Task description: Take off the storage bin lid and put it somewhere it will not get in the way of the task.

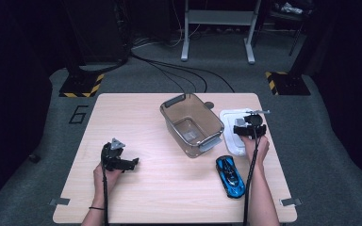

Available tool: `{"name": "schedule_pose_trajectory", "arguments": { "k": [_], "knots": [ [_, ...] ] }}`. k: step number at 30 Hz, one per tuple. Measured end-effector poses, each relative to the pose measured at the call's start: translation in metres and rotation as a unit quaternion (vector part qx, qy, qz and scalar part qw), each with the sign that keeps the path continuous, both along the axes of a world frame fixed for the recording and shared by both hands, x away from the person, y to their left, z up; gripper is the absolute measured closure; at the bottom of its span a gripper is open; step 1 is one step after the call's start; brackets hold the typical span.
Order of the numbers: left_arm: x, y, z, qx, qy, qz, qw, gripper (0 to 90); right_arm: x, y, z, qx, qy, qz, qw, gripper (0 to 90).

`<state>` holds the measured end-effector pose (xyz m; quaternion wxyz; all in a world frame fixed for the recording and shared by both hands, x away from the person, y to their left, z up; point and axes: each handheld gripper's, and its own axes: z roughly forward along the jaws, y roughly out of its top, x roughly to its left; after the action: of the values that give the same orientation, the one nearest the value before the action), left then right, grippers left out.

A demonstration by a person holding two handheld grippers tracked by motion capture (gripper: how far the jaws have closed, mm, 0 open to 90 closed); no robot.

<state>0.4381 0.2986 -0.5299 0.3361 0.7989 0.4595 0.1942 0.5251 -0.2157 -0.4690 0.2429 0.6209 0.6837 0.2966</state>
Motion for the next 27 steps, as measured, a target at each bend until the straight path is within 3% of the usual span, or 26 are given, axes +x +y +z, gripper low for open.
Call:
{"name": "schedule_pose_trajectory", "arguments": {
  "k": [13, 20, 27],
  "knots": [
    [0.0, 0.0, 0.0, 0.0, 0.0, 0.0, 1.0, 0.3, -0.033, 0.001, 0.009, 0.027, 0.021, 0.046, 0.9983, 0.0],
    [0.0, 0.0, 0.0, 0.0, 0.0, 0.0, 1.0, 0.3, -0.051, 0.009, 0.013, 0.022, 0.017, 0.075, 0.9968, 0.0],
    [0.0, 0.0, 0.0, 0.0, 0.0, 0.0, 1.0, 0.3, -0.065, 0.023, 0.012, 0.015, 0.033, 0.099, 0.9944, 0.0]
  ]
}}
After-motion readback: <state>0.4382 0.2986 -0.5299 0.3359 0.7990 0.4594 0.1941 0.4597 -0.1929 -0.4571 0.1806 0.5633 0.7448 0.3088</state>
